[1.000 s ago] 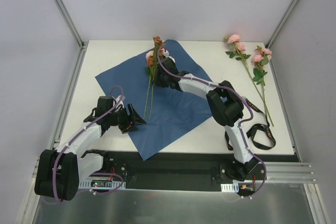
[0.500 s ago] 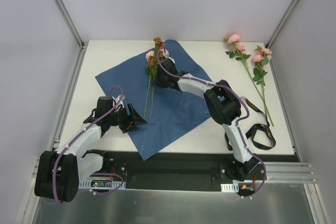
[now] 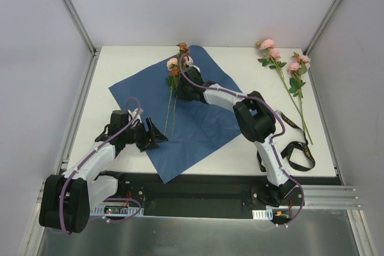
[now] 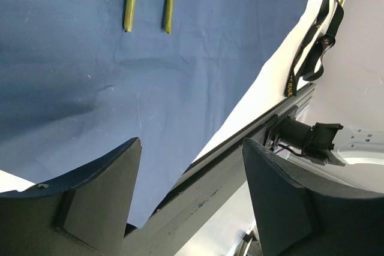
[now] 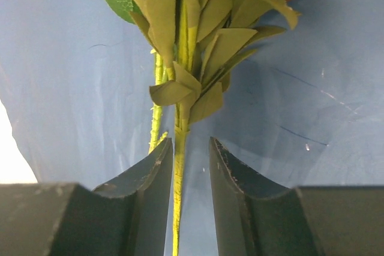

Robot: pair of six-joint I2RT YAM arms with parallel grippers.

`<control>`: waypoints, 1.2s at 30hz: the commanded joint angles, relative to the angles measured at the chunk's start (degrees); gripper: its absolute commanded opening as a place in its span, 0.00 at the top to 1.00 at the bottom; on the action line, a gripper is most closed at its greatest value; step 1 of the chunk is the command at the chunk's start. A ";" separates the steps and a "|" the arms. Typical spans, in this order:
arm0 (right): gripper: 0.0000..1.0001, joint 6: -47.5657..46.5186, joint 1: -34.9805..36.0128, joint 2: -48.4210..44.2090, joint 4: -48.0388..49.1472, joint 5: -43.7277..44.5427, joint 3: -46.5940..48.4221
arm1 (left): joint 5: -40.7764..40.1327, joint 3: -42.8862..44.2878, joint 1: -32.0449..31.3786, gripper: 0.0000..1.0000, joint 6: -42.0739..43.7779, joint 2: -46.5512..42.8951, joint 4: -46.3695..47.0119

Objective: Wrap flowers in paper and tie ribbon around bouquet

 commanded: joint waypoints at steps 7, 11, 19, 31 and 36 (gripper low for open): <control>0.55 -9.26 -2.99 -11.94 -7.34 0.41 -2.32 | 3.08 1.30 0.19 0.18 1.18 -4.07 0.78; 0.46 -17.96 -7.73 -23.69 -10.33 0.94 -9.44 | 4.92 4.02 -0.43 0.16 1.36 -3.03 0.78; 0.41 -34.40 -39.14 -38.04 -20.27 -4.55 -21.22 | 5.89 15.44 -11.66 0.16 1.71 5.57 1.65; 0.57 -42.32 -64.25 -25.15 -25.19 -4.95 -15.54 | 15.56 25.92 -20.82 0.16 5.93 20.17 2.01; 0.67 -43.73 -64.52 -19.17 -25.37 -4.60 -13.06 | 18.72 26.53 -20.82 0.18 5.58 22.28 2.36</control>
